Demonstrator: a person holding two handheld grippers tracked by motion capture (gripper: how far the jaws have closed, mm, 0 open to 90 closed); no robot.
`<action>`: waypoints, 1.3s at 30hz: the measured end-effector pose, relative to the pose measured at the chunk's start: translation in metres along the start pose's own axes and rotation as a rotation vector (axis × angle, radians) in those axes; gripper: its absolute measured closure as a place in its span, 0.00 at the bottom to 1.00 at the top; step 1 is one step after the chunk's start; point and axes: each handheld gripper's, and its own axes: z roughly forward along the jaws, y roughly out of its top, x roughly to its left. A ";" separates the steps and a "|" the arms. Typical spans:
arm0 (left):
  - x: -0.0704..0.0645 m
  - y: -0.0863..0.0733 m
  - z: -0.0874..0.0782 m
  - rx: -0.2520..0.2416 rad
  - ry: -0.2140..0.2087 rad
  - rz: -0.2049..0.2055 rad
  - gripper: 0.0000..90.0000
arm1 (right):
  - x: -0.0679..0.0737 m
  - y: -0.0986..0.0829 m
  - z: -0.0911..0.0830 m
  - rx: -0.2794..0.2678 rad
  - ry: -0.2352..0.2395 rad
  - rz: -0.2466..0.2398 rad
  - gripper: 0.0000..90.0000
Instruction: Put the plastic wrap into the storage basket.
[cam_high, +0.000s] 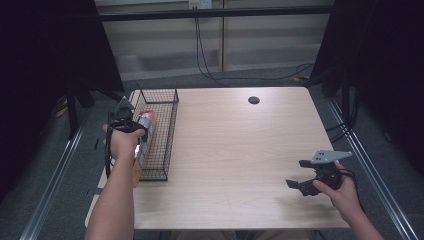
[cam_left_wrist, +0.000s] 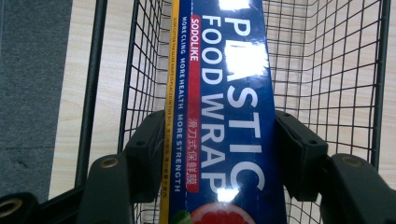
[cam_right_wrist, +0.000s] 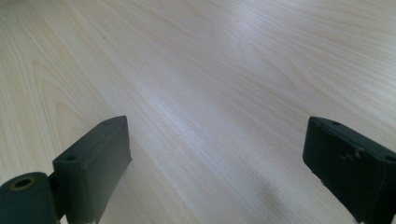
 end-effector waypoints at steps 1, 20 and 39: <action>0.000 0.000 0.000 0.001 -0.001 -0.001 0.46 | 0.000 0.000 0.000 0.000 0.000 0.000 0.08; -0.002 -0.001 0.000 0.007 0.004 0.031 0.45 | 0.001 0.000 0.000 0.001 0.002 -0.002 0.08; 0.002 -0.002 -0.003 -0.002 -0.039 0.038 0.29 | 0.001 0.001 0.000 0.000 0.003 -0.002 0.08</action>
